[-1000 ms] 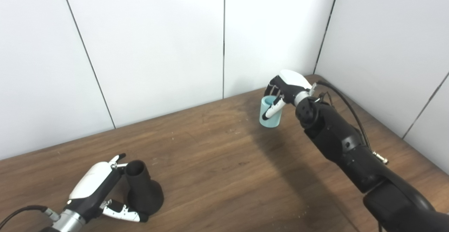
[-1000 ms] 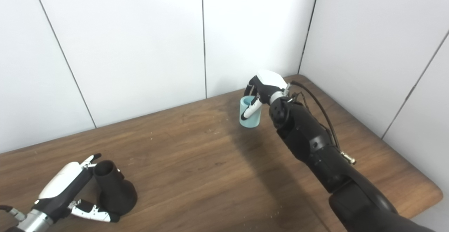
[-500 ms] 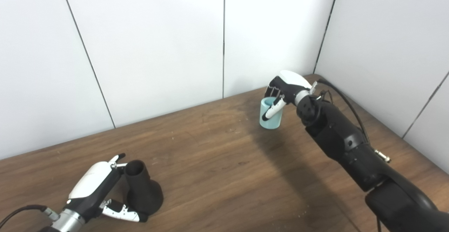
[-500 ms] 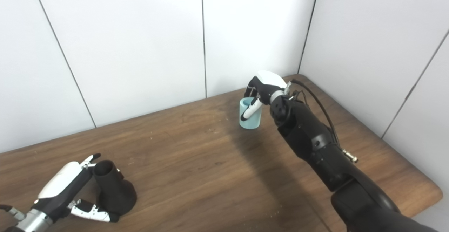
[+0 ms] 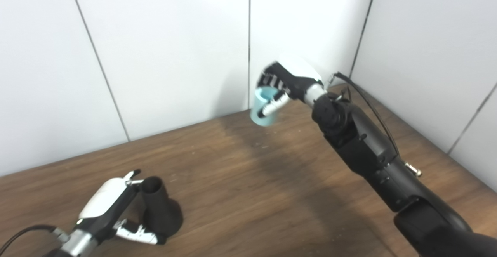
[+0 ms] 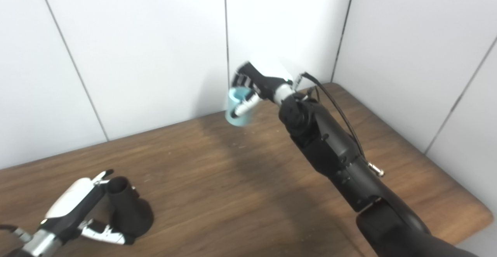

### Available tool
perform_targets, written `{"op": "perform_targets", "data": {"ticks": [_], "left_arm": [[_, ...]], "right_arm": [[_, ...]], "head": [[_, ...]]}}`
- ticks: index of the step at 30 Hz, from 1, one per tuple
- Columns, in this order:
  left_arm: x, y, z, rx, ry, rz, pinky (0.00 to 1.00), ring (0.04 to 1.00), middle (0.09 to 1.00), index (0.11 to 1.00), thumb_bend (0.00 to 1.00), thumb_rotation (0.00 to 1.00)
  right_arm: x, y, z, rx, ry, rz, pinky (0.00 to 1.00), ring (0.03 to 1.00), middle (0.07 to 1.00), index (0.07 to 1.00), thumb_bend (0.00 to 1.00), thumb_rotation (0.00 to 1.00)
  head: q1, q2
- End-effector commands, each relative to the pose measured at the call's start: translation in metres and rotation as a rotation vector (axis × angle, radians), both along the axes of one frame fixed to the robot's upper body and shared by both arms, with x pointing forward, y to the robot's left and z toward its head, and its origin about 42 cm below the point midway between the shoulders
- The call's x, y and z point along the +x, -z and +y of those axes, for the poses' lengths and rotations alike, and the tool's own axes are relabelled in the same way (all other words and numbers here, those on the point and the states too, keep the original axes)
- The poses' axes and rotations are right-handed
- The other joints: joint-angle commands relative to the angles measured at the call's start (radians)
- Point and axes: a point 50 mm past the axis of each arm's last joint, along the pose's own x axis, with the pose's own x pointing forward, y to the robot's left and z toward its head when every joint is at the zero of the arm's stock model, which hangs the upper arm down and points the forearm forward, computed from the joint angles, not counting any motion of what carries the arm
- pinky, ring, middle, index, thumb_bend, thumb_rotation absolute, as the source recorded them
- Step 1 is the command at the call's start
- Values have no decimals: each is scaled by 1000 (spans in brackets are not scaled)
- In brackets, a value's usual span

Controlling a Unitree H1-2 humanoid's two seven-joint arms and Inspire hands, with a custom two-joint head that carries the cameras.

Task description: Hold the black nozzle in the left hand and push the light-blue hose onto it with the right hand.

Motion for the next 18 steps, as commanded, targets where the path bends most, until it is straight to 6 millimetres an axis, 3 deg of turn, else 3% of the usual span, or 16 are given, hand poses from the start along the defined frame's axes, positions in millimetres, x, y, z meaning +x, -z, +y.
{"op": "perform_targets", "data": {"ticks": [1, 8, 18], "left_arm": [[-3, 14, 0, 109, 2, 58, 1000, 622, 475, 489, 526, 0], [-4, 11, -14, 115, 11, 54, 1000, 641, 488, 482, 526, 0], [-2, 8, -32, 115, 20, 49, 1000, 631, 473, 491, 526, 0]], "right_arm": [[-4, -38, 13, -23, -69, -112, 361, 451, 493, 480, 502, 0], [-21, -64, 60, -15, -247, -144, 354, 450, 483, 493, 502, 0], [-38, -90, 103, -30, -461, -148, 350, 449, 485, 500, 501, 0]], "head": [[2, 0], [74, -3], [194, -4]]}}
